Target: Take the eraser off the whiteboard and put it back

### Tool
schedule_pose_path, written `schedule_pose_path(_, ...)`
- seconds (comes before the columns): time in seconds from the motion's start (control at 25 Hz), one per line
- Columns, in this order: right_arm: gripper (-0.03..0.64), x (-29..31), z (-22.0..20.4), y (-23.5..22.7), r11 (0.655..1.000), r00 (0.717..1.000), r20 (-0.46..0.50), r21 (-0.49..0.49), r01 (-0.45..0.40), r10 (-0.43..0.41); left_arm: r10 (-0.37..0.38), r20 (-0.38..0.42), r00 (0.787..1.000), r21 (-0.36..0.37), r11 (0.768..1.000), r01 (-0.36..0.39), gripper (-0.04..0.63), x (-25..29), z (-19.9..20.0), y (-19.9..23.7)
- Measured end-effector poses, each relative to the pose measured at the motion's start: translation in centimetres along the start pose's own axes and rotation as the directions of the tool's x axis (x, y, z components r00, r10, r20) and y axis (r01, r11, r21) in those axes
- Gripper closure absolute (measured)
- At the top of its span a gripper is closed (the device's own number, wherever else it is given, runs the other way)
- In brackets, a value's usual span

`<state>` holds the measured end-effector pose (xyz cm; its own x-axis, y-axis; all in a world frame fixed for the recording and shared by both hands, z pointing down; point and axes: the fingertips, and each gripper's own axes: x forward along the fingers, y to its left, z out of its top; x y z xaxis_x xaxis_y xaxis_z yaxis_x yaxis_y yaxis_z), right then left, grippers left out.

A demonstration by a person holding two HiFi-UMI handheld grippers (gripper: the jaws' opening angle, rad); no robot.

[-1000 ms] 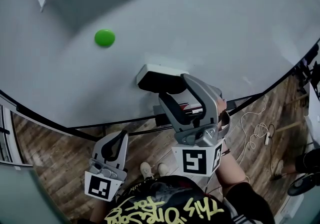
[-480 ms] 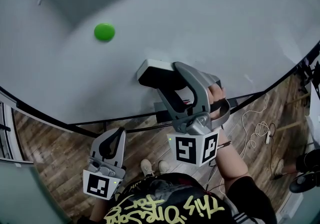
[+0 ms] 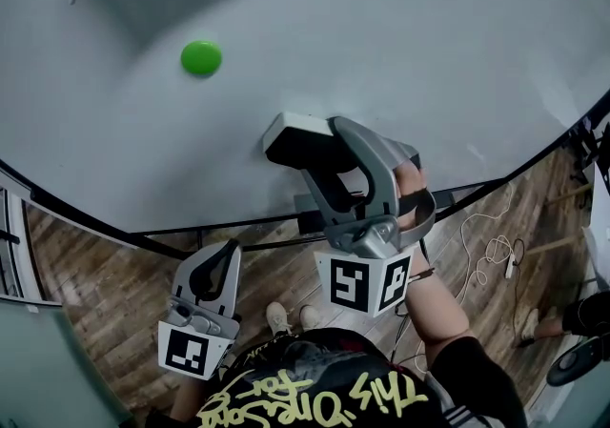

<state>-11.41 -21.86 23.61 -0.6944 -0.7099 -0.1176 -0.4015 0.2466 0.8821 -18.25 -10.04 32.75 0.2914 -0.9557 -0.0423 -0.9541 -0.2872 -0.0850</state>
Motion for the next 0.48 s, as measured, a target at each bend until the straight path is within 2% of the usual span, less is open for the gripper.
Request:
schedule_pose_path(0.12,0.354,-0.1,0.1,0.0,1.0,1.0,0.004,0.015,-0.007,0.007,0.003,0.0,1.0,0.001,1.0,-0.003,0.588,0.0,0.0,-0.1)
schedule_pose_path(0.24,0.356,-0.4,0.5,0.0,0.997,1.0,0.025,0.082,-0.016,0.014,0.009,0.008,1.0,0.003,1.0,-0.009,0.588,-0.1,0.2,0.0)
schedule_pose_path(0.48,0.354,-1.6,0.6,-0.8,0.986,0.998,0.051,0.165,0.02,-0.029,0.009,0.013,1.0,0.008,1.0,-0.009,0.588,-0.1,0.4,-0.2)
